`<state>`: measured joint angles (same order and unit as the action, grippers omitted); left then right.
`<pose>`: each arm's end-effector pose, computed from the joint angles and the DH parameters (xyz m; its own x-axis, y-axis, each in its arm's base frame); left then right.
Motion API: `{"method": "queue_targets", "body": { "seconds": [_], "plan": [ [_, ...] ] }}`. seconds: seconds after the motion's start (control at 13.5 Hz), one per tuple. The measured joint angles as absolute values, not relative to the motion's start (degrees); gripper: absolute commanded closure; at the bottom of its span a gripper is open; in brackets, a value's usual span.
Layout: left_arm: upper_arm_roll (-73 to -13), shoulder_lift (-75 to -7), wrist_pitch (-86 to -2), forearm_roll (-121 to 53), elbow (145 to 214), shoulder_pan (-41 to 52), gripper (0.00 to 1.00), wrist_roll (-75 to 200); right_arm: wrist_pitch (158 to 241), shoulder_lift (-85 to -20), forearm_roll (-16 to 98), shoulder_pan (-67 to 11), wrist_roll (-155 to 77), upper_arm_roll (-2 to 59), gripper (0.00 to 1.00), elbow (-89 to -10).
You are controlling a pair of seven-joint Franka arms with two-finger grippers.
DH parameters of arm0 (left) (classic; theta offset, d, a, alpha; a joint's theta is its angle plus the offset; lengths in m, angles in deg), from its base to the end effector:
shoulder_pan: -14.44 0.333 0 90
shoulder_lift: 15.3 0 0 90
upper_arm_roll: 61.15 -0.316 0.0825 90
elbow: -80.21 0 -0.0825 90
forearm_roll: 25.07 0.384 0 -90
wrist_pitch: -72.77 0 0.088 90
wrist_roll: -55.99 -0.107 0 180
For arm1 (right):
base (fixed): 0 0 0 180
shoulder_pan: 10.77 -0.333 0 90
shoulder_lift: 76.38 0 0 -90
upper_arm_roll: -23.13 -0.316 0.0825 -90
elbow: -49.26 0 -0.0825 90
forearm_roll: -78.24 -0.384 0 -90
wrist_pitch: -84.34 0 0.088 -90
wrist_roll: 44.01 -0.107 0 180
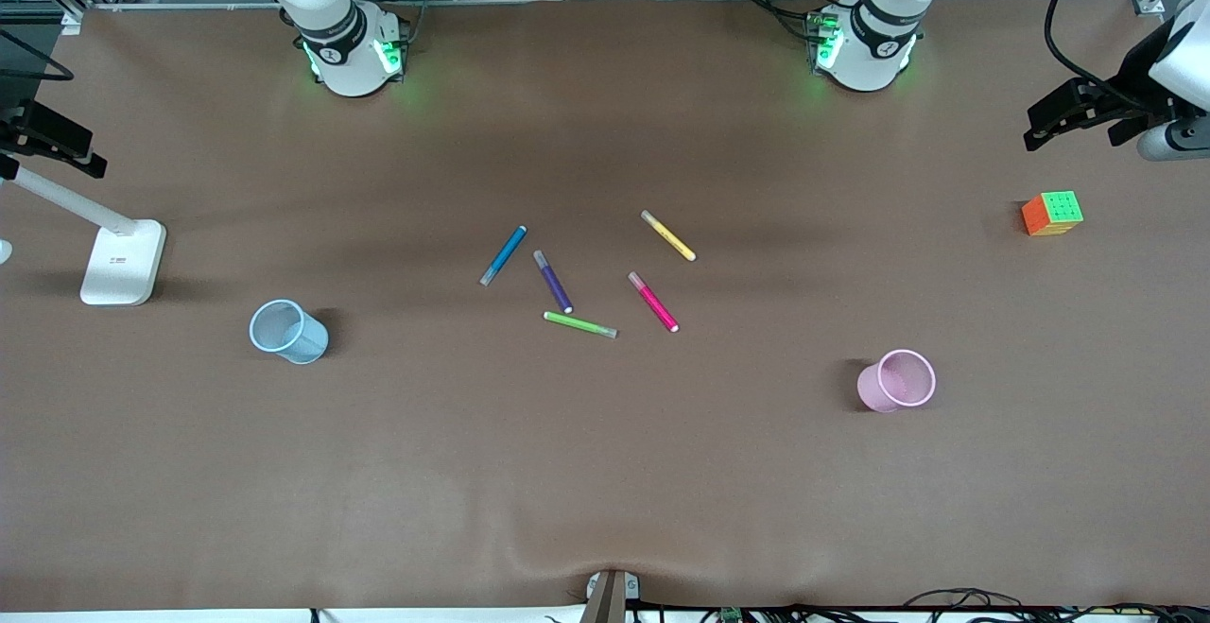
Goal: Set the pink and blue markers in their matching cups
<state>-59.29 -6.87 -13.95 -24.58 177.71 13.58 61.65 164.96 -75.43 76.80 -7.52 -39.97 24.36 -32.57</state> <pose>0.5009 -0.0241 0.6359 0.9978 0.0524 -0.0396 0.0517 -0.9985 -0.0173 0.5408 -0.0392 0.6675 0.9994 -0.0036 -0.0358 -0.0045 -0.9996 -0.0272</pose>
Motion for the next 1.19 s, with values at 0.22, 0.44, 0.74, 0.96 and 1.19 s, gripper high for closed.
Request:
{"method": "queue_targets", "body": {
  "seconds": [0.22, 0.44, 0.74, 0.96, 1.19],
  "plan": [
    [-59.32, -6.95, -13.60, -23.79, 177.15, 13.62, 0.00, 61.65, 164.96, -75.43, 76.73, -7.53, -39.97, 24.31, 0.00, -32.57],
    [-59.41, -7.47, -13.31, -23.54, 175.90, 13.74, 0.00, 61.65, 164.96, -75.43, 76.72, -7.53, -39.97, 24.31, 0.00, -32.57],
    [-59.37, -8.12, -12.99, -23.54, 175.28, 13.72, 0.00, 61.65, 164.96, -75.43, 76.72, -7.53, -39.97, 24.32, 0.00, -32.57],
    [-59.33, -8.25, -12.90, -23.54, 175.25, 13.69, 0.00, 61.65, 164.96, -75.43, 76.72, -7.53, -39.97, 24.31, 0.00, -32.57],
    [-59.27, -8.25, -12.86, -23.54, 175.21, 13.58, 0.00, 61.64, 164.96, -75.43, 76.71, -7.54, -39.97, 24.25, 0.00, -32.57]
  ]
}}
